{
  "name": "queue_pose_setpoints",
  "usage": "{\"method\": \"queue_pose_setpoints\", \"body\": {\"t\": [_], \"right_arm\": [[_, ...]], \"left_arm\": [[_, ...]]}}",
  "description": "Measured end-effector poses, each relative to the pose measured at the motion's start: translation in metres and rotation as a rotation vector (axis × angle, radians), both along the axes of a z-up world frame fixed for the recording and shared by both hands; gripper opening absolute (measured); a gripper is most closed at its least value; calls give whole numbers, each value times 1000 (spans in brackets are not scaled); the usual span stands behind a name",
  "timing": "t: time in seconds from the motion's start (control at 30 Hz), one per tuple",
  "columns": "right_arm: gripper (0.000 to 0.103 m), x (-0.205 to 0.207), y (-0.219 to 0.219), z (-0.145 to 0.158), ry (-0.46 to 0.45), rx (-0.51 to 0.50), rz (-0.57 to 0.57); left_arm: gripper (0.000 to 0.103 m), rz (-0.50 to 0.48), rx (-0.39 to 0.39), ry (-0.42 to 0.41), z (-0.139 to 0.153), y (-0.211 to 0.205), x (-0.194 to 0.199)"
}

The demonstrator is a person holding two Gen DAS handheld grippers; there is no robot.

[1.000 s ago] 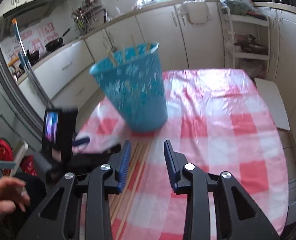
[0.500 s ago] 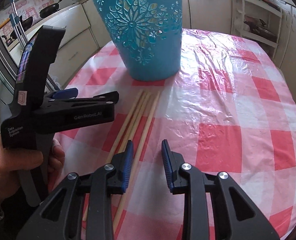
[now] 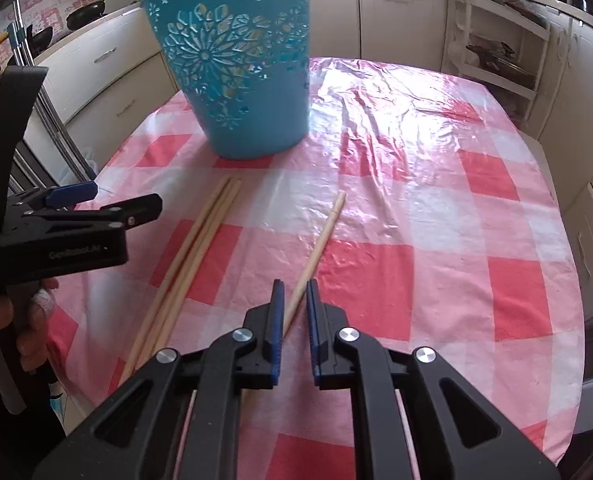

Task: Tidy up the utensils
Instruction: 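Lower the left gripper onto a chopstick beside the cup and close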

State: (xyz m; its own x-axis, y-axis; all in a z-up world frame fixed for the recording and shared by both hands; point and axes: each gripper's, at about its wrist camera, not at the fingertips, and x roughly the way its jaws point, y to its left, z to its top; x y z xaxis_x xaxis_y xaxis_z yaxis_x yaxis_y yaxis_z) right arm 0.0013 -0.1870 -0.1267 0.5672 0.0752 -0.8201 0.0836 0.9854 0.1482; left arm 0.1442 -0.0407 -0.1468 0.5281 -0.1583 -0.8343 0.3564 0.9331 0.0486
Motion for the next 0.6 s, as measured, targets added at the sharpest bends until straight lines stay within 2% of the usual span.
{"method": "queue_pose_setpoints", "body": {"t": [0.37, 0.6], "right_arm": [[12, -7, -2, -1, -32, 4, -10], [12, -10, -2, -1, -50, -6, -1]], "left_arm": [[95, -48, -6, 25, 5, -2, -32], [88, -77, -10, 56, 1, -8, -40]]}}
